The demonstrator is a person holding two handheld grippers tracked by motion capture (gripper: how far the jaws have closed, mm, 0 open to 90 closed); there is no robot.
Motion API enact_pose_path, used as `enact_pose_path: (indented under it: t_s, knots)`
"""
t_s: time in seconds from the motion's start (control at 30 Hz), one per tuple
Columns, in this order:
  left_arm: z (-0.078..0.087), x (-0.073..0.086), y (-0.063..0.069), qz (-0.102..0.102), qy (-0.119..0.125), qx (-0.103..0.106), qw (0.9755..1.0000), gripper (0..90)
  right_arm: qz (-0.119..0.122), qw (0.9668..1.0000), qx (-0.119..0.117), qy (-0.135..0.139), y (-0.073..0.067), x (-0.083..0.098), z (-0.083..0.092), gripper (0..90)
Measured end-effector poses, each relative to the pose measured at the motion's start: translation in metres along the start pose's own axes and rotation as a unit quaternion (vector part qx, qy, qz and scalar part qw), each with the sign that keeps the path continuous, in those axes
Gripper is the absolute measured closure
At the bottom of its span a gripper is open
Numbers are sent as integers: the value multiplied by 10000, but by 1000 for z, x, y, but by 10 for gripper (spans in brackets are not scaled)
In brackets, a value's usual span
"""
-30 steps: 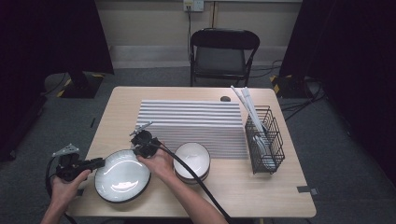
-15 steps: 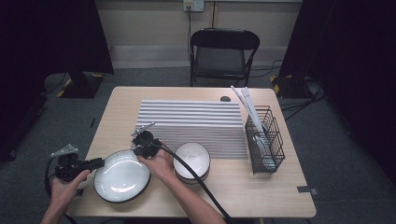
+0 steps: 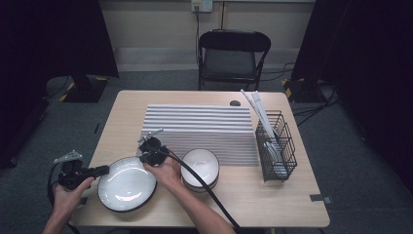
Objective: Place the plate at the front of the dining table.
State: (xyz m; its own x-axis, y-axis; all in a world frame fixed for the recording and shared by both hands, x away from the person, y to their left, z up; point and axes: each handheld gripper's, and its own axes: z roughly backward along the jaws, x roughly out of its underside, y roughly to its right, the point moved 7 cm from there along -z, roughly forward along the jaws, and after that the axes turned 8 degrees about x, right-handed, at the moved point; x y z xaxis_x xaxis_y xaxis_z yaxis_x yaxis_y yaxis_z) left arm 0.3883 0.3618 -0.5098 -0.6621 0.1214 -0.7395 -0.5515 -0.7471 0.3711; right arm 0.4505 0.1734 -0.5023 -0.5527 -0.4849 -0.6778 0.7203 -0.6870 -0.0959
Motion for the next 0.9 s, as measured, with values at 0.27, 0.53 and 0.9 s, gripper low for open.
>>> enact_pose_path:
  t_s: [0.27, 0.53, 0.9]
  knots:
    - [2, -2, -1, 61, 65, 31, 10000, 839, -25, 9999, -13, 118, 0, -1, -2, 839]
    - [2, -2, -2, 78, 12, 28, 10000, 840, 273, 9995, -134, 47, -7, -12, 2, 900]
    - [2, -2, -2, 94, 79, 68, 9999, 840, 262, 9995, -136, 90, -17, -12, 1, 648]
